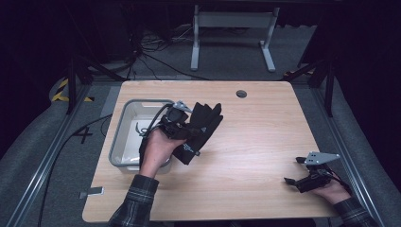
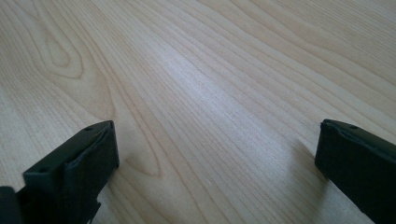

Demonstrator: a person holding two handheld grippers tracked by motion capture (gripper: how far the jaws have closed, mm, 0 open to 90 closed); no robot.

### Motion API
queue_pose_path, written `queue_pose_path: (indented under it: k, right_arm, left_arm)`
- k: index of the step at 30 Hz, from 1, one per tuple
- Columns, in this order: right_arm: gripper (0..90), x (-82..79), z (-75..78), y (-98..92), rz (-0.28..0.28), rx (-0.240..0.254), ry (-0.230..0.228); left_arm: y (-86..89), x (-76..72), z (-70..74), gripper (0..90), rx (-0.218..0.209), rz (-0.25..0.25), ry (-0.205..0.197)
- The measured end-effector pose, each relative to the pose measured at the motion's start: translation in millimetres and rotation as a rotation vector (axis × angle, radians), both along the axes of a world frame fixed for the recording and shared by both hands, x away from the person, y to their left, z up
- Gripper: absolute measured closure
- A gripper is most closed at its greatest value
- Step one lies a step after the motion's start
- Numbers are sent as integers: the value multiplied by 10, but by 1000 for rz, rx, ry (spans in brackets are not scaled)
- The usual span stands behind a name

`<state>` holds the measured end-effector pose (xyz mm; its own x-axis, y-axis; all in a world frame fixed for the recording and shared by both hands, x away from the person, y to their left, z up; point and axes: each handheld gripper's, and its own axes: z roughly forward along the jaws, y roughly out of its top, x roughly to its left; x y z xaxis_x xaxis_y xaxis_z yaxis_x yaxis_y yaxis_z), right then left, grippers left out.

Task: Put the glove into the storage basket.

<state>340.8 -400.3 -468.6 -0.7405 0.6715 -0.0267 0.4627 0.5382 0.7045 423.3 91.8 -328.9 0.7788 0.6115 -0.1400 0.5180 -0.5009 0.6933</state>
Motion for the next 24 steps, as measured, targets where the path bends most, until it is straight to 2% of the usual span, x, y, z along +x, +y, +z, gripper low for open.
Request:
queue_pose_path:
  k: [13, 15, 24]
  right_arm:
    - [1, 1, 0, 0, 0, 0, 0]
    - [1, 1, 0, -1, -1, 0, 0]
    - [2, 3, 0, 1, -4, 2, 1]
  left_arm:
    - [612, 15, 50, 725, -15, 157, -13]
    - [723, 15, 29, 725, -27, 185, -9]
    - [966, 31, -95, 725, -32, 263, 5]
